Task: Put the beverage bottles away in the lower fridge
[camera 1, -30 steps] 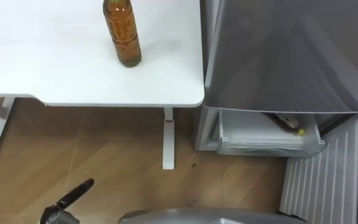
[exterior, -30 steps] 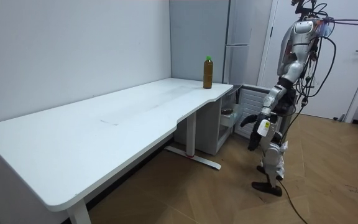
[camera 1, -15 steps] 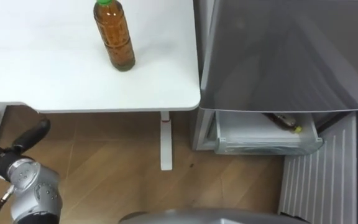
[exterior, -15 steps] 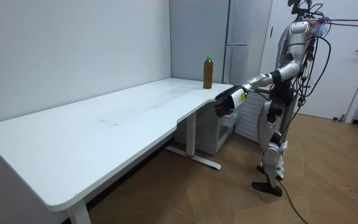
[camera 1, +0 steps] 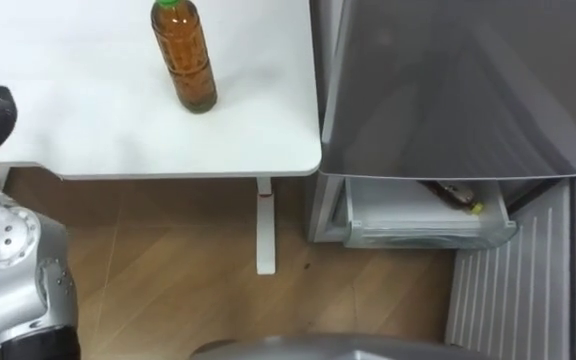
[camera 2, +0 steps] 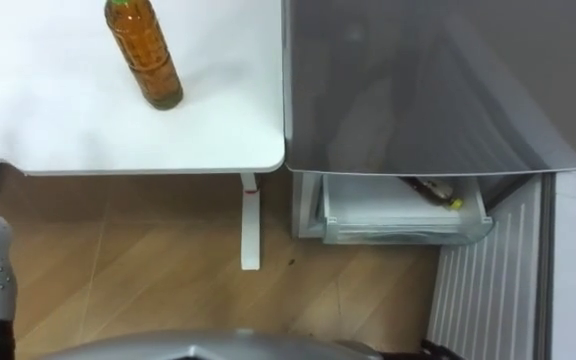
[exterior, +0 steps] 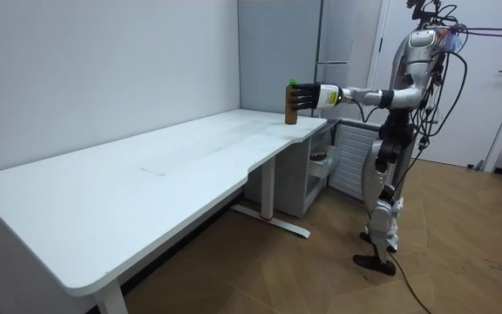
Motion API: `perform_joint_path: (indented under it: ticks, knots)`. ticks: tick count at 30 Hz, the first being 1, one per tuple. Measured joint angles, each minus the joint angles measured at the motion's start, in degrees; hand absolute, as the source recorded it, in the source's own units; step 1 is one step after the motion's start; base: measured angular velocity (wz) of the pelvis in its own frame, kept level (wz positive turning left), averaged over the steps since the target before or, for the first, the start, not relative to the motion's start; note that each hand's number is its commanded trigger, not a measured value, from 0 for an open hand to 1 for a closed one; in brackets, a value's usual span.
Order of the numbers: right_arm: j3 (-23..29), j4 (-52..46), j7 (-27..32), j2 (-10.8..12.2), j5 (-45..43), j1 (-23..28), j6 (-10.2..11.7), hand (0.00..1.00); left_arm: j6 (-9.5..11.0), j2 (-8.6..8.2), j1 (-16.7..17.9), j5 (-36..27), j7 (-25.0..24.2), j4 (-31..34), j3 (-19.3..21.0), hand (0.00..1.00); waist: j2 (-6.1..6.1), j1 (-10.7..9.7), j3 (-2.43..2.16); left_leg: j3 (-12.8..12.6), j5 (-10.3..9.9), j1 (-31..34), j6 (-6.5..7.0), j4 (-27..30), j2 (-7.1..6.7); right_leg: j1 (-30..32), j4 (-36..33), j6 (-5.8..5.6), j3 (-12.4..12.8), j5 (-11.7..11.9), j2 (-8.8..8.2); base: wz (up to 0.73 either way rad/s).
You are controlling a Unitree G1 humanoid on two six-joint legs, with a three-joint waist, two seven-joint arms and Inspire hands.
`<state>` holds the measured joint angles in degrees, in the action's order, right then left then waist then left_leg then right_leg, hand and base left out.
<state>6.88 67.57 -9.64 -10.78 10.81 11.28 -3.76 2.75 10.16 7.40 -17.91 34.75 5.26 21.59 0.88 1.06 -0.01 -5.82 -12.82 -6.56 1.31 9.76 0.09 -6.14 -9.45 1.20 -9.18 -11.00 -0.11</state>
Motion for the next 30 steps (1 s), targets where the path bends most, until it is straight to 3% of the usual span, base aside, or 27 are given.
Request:
perform_joint_path:
  ticks: [8, 17, 24, 30]
  knots:
    - [0.15, 0.3, -0.51, -0.03, -2.75, 0.13, 0.04, 0.0, -0.07, 0.02, -0.13, -0.05, -6.84, 0.11, -0.27, 0.0, -0.06, -1.66, 0.27, 0.09, -0.01, 0.07, 0.02, 0.91, -0.02, -0.37, 0.2, 0.0, 0.37, 0.0, -0.03, 0.01]
    - [3.45, 1.97, -0.89, -0.34, -3.24, -0.1, 0.68, 0.0, -1.19, 0.05, -3.49, -1.88, -15.89, -7.52, -2.83, 0.0, -1.9, -3.35, 0.93, 0.44, -0.09, -0.21, 0.09, 0.84, 0.09, -0.71, 0.6, 0.12, 1.3, 0.1, 0.31, 0.0]
    - [3.54, 3.82, -0.97, -0.58, -3.82, -0.69, 0.07, 0.0, -3.2, 0.05, -6.89, -5.84, -20.42, -8.84, -2.89, 0.0, -2.08, -4.49, 0.85, -0.23, -0.09, -0.75, 0.08, 0.5, 0.14, -0.67, 0.15, 0.14, 1.7, 0.1, 0.32, -0.05]
    - [3.56, 6.23, -1.0, -0.43, -4.99, -0.65, -1.46, 0.0, -4.8, 0.51, -7.27, -6.74, -24.3, -10.37, -2.82, 0.0, -1.86, -5.51, 0.79, -1.26, -0.08, -1.61, 0.09, -0.06, 0.14, -0.69, -0.31, 0.08, 2.75, 0.03, 0.42, -0.08]
